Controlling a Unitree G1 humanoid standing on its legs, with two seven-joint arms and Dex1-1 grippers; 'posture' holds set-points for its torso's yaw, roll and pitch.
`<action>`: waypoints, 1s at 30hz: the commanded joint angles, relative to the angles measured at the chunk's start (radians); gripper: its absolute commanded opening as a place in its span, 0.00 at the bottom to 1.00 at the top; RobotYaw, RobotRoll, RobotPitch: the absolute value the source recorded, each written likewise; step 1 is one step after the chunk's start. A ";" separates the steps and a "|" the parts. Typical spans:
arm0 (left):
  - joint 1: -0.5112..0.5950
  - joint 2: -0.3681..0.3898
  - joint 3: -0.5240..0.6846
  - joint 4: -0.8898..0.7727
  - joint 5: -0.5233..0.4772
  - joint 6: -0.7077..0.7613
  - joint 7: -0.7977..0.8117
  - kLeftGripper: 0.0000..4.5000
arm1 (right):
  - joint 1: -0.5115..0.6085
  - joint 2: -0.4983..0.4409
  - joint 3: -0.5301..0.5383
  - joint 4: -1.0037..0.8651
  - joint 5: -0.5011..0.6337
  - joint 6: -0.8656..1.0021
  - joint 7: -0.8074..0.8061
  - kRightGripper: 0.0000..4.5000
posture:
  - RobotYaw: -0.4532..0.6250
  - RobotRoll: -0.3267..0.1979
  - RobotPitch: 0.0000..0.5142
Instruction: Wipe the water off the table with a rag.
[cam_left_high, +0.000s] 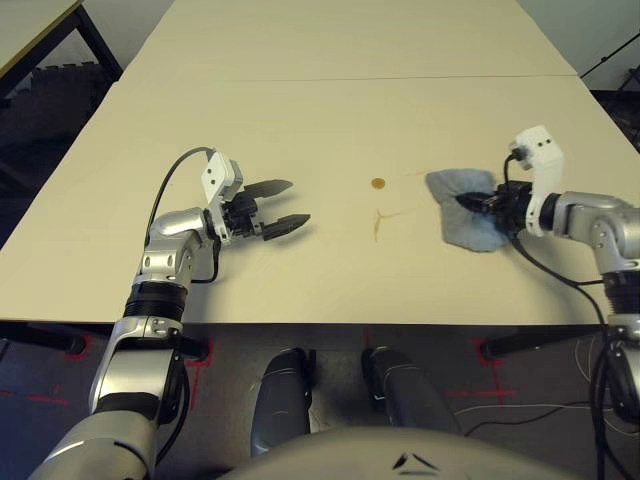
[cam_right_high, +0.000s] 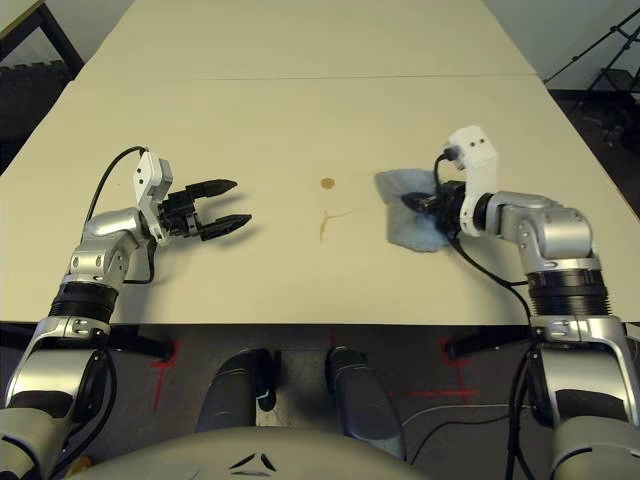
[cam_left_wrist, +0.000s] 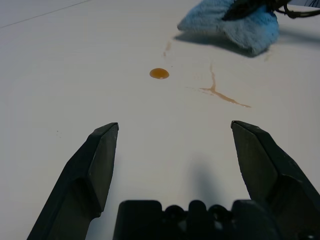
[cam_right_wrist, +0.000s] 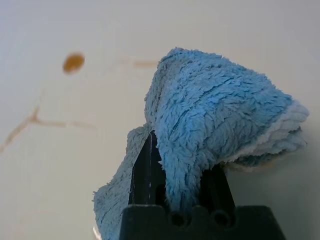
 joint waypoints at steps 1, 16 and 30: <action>-0.012 0.005 -0.003 0.025 0.014 -0.011 -0.008 1.00 | -0.049 0.024 -0.058 0.020 0.036 -0.023 -0.009 0.04 | 0.21 0.62 0.26; -0.006 0.026 0.005 0.023 0.009 -0.014 -0.013 1.00 | -0.055 0.209 0.121 0.144 -0.113 -0.169 -0.056 0.04 | 0.23 0.62 0.25; 0.018 0.039 0.005 -0.004 0.002 -0.002 -0.010 1.00 | -0.059 0.342 0.194 0.148 -0.133 -0.150 -0.025 0.04 | 0.25 0.62 0.25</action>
